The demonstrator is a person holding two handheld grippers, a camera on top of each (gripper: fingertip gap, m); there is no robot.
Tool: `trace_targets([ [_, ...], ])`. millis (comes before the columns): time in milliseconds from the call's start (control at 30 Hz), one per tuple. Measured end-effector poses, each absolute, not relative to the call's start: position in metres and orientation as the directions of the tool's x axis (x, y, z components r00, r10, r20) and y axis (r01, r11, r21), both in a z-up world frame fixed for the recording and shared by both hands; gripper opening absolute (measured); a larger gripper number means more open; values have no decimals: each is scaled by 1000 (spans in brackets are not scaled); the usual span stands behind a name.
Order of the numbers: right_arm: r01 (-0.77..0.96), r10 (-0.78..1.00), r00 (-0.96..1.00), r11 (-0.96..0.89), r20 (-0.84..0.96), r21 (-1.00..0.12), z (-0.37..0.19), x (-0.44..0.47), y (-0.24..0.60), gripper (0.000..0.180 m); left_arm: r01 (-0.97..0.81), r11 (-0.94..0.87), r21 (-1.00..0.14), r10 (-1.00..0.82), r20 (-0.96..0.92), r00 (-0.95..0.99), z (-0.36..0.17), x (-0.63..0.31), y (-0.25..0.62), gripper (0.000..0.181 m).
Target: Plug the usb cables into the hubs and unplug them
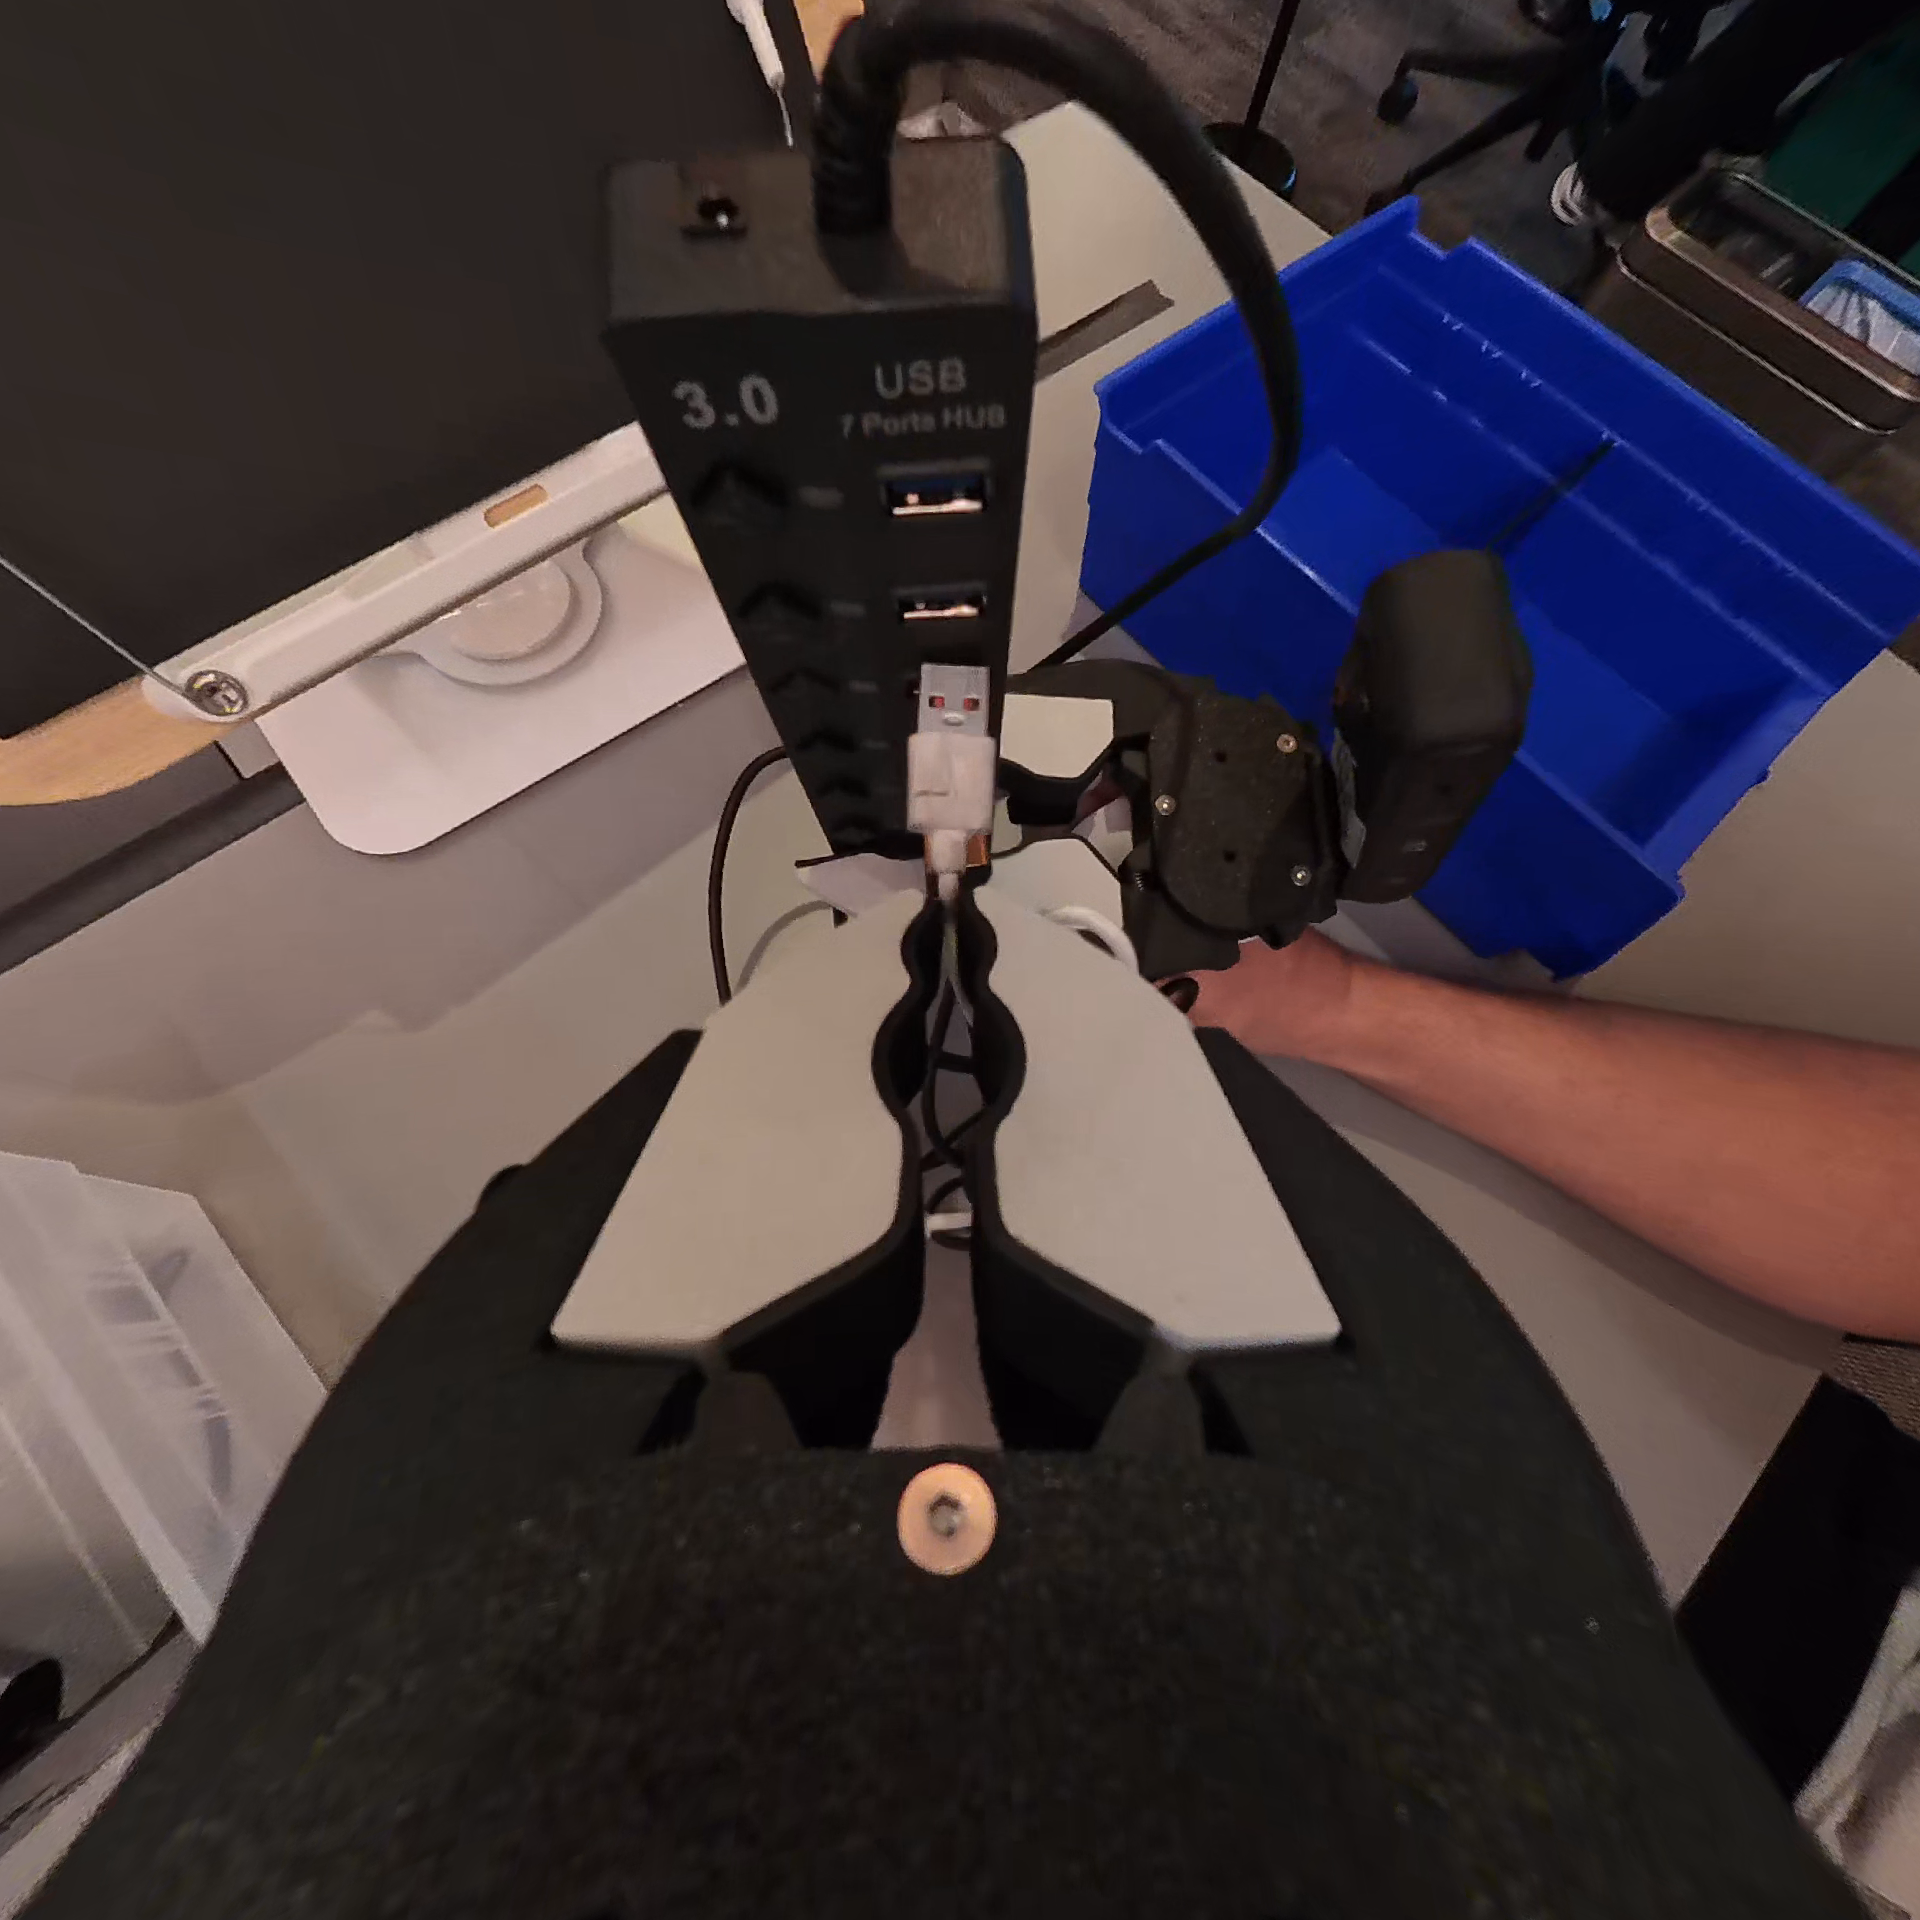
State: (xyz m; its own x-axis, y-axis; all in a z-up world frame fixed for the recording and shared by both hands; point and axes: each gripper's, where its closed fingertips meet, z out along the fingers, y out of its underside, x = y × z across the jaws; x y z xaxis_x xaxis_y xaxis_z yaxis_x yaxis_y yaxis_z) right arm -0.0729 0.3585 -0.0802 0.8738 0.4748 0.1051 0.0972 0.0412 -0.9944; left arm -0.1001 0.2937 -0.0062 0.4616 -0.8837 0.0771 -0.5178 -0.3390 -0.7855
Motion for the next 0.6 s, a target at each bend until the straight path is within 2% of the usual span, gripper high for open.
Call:
trace_targets([
  [600,161,424,888,79,180,-984,-78,-70,360,28,-522,-396,-755,-888,171,427,-3,-104,299,2],
])
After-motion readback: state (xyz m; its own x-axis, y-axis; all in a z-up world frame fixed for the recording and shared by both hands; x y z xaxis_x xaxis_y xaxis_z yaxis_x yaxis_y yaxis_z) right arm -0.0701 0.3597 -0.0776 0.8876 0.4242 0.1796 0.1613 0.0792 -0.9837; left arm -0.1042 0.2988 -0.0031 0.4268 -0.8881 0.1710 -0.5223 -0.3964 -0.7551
